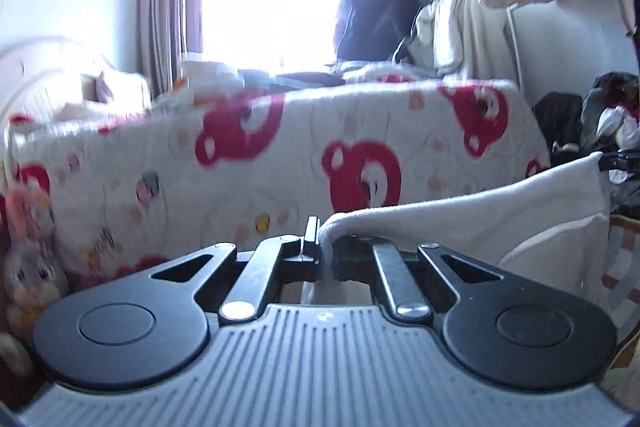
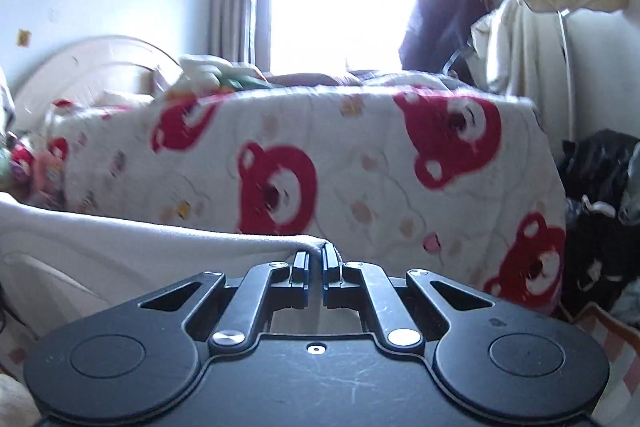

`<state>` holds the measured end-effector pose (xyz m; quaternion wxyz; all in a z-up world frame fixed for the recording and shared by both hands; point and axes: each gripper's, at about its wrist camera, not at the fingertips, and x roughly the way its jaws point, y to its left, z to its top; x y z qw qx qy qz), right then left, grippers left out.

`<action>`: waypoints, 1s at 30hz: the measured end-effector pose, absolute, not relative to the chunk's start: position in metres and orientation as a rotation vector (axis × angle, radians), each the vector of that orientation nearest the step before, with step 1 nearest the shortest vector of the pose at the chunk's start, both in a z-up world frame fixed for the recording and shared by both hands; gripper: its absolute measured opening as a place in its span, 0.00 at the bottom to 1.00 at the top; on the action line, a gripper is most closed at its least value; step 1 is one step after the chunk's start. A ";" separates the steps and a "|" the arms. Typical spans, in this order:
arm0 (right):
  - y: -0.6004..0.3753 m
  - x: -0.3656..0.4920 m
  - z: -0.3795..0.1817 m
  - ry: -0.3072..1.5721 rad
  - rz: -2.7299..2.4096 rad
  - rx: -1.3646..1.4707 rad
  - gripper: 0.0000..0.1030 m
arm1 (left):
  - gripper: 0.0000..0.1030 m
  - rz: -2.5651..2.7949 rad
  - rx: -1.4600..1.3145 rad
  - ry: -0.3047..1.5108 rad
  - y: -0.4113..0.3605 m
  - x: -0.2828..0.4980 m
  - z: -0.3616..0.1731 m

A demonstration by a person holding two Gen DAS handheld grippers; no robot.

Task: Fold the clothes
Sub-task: 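Lift the shirt high with both grippers to let it hang open, then lay the shirt flat on the mat and open both grippers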

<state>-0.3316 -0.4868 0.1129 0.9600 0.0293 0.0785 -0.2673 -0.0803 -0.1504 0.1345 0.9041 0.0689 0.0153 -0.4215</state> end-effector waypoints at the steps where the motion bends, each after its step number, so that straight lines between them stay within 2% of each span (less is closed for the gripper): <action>1: -0.483 -0.338 0.126 0.140 -0.527 0.060 0.06 | 0.06 -0.870 0.145 0.008 -0.144 -0.085 0.148; 4: -0.472 -0.357 0.163 0.044 -0.482 0.051 0.06 | 0.06 -0.858 0.139 -0.071 -0.129 -0.094 0.189; 11: -0.468 -0.358 0.214 -0.061 -0.472 -0.022 0.06 | 0.06 -0.842 0.154 0.011 -0.188 -0.031 0.181; 17: -0.529 -0.274 0.161 0.123 -0.572 0.060 0.06 | 0.06 -0.827 0.168 0.085 -0.239 0.023 0.172; 22: -0.577 -0.186 0.112 0.231 -0.673 0.020 0.06 | 0.08 -0.737 0.152 0.211 -0.311 0.110 0.121; 23: -0.589 -0.168 0.105 0.245 -0.694 0.042 0.06 | 0.12 -0.730 0.148 0.244 -0.323 0.125 0.113; 24: -0.602 -0.150 0.097 0.255 -0.723 0.071 0.09 | 0.32 -0.723 0.159 0.291 -0.340 0.139 0.101; 26: -0.634 -0.119 0.073 0.301 -0.751 0.135 0.20 | 0.63 -0.651 0.190 0.398 -0.366 0.158 0.068; 27: -0.646 -0.106 0.057 0.349 -0.766 0.160 0.40 | 0.64 -0.623 0.210 0.447 -0.373 0.163 0.049; 28: -0.652 -0.100 0.037 0.405 -0.782 0.186 0.49 | 0.64 -0.627 0.228 0.503 -0.377 0.163 0.025; 30: -0.663 -0.093 -0.004 0.510 -0.815 0.246 0.49 | 0.64 -0.656 0.252 0.631 -0.383 0.158 -0.028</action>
